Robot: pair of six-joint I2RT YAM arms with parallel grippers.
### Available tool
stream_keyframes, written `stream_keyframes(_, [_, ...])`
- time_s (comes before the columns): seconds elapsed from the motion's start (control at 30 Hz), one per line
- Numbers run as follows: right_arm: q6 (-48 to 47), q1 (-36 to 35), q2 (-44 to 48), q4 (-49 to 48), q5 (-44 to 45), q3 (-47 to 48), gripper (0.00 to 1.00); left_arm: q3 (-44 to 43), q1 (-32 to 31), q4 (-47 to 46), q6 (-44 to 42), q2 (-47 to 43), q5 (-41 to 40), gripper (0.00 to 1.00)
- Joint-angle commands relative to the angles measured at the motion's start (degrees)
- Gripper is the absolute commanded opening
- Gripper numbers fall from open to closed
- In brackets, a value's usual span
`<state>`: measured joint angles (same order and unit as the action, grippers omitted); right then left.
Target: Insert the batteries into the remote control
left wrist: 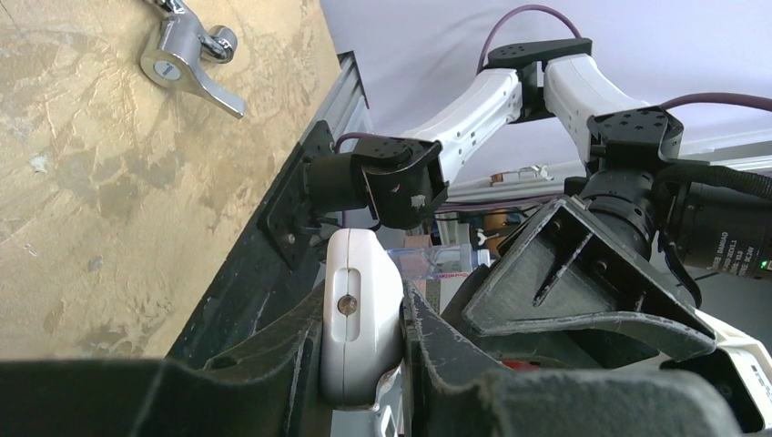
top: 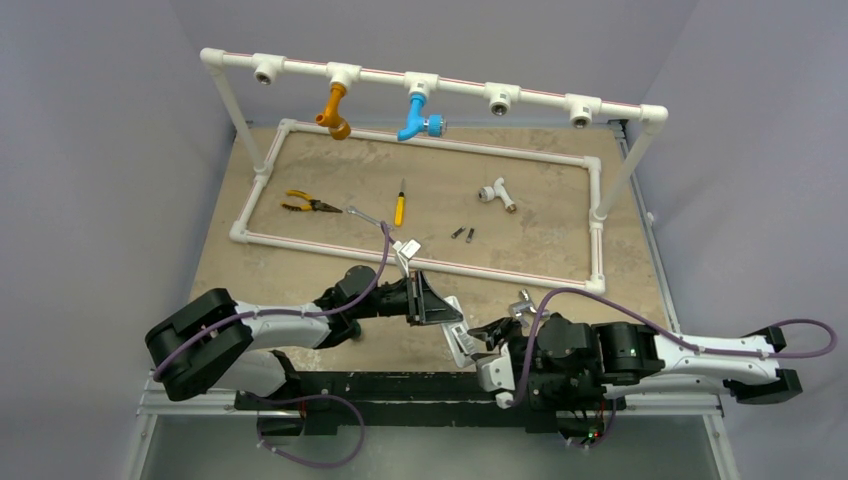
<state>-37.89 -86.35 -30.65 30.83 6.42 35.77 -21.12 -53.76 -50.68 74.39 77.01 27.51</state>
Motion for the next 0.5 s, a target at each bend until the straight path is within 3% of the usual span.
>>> stream_keyframes(0.0, [0.84, 0.31, 0.99, -0.04, 0.49, 2.25, 0.45, -1.97, -0.65, -3.48, 0.07, -0.07, 2.55, 0.00])
stream_keyframes(0.47, [2.52, 0.39, -0.33, 1.86, -2.78, 1.67, 0.49, -2.60, -0.70, -3.38, 0.81, 0.12, 2.38, 0.00])
